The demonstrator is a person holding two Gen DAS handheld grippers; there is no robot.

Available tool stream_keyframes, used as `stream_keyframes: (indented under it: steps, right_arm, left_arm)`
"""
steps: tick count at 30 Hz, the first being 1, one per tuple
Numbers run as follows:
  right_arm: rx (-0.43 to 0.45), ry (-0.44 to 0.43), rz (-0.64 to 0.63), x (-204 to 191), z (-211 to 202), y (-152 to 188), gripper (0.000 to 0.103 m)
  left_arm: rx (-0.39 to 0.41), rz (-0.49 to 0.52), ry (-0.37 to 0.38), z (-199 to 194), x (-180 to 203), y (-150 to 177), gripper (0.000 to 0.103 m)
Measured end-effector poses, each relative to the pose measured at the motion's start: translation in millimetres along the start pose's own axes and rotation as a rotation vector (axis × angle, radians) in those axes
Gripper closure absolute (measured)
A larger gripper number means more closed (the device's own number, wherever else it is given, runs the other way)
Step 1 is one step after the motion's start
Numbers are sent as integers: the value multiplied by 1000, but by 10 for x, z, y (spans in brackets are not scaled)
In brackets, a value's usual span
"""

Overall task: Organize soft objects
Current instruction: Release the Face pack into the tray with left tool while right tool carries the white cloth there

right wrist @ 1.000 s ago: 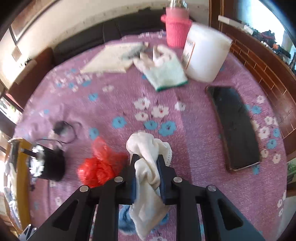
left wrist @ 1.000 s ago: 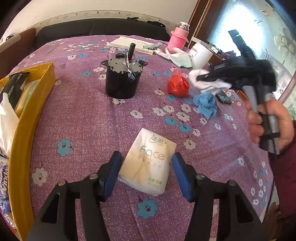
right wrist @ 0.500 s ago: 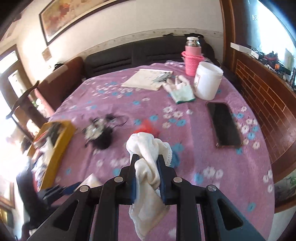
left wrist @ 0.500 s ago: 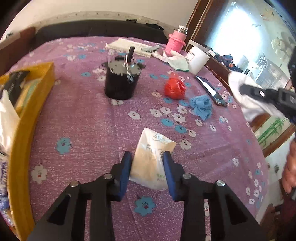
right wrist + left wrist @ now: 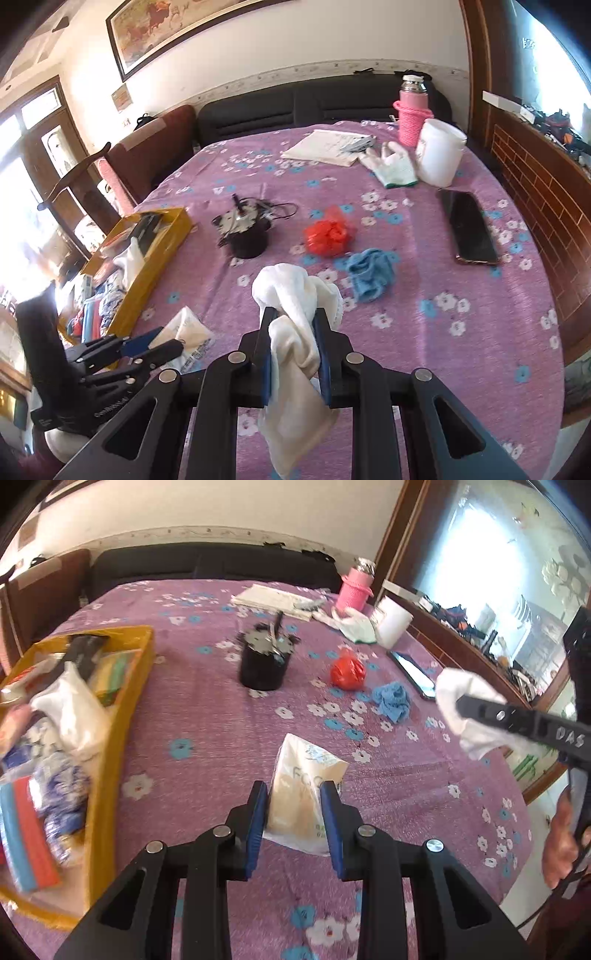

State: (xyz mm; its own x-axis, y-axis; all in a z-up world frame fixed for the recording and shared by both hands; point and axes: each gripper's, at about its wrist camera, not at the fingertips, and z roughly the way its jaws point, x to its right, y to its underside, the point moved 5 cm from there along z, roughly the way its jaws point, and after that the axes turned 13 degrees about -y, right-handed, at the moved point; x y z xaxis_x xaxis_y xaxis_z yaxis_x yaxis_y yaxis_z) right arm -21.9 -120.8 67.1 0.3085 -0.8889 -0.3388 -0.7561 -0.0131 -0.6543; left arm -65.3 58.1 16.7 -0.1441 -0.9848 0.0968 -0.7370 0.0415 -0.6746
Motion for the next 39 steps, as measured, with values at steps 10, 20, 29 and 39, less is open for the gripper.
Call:
stream_keyframes:
  steps: [10, 20, 29, 39]
  right_arm:
    - [-41, -60, -48, -485, 291, 1, 82]
    - [-112, -127, -155, -1273, 811, -49, 82]
    - [-179, -187, -247, -1930, 1292, -8, 82]
    - [-229, -201, -288, -2259, 1675, 45, 82]
  left_arm:
    - [94, -97, -96, -437, -625, -46, 74]
    - [124, -245, -156, -621, -1474, 31, 74]
    - [140, -383, -236, -756, -2226, 158, 74]
    - [87, -505, -293, -619, -2805, 321, 73]
